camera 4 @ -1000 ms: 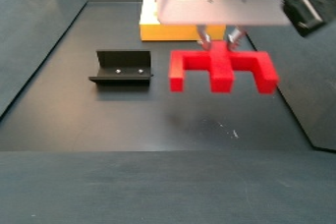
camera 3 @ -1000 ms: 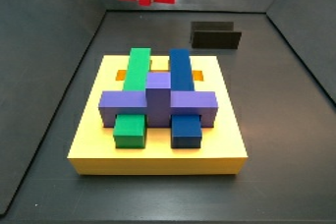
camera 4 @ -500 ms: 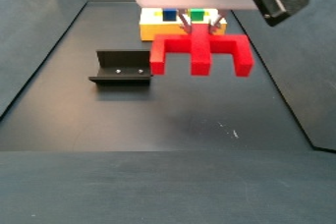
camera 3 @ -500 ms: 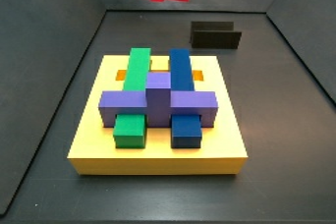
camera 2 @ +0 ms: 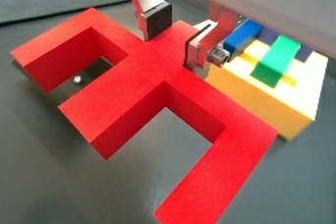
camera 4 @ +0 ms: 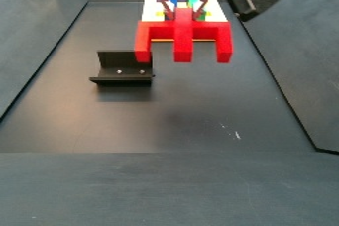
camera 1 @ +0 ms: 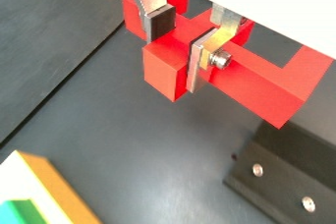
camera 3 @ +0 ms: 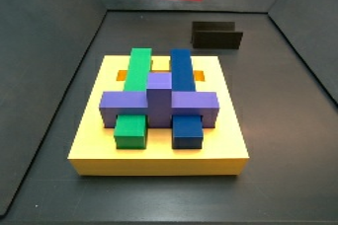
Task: Pick up the red object. Move up. Place the red object on the fixture. Regrasp the red object. Move to above the board. Insert the red object.
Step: Place the red object on the fixture.
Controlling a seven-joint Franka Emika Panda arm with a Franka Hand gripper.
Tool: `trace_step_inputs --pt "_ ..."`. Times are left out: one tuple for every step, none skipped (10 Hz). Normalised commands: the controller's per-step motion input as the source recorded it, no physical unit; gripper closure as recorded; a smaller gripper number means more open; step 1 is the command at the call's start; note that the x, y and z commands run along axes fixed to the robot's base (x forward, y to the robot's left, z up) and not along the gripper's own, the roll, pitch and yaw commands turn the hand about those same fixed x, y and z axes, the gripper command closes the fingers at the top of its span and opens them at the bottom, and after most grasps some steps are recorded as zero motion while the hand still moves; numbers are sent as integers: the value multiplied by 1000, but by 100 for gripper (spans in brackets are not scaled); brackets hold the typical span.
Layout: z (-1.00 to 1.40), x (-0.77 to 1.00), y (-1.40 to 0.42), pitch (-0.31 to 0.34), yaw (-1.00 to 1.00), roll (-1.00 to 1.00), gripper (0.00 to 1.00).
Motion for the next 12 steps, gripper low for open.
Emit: trace_step_inputs --pt "109 1000 -214 106 0 -466 100" --pt "114 1000 -217 126 0 -463 100" --pt "109 1000 -211 123 0 -460 100" --pt "103 1000 -197 123 0 -463 100" --pt "106 1000 -191 126 0 -460 100" --pt "106 1000 -189 109 0 -440 100" --pt "103 1000 -177 103 0 -463 100" --pt "89 989 -100 126 0 -543 100" --pt "66 991 -23 131 0 -574 100" --pt "54 994 0 109 0 -600 100" --pt "51 994 0 106 0 -606 100" --pt "43 991 0 111 0 -614 100"
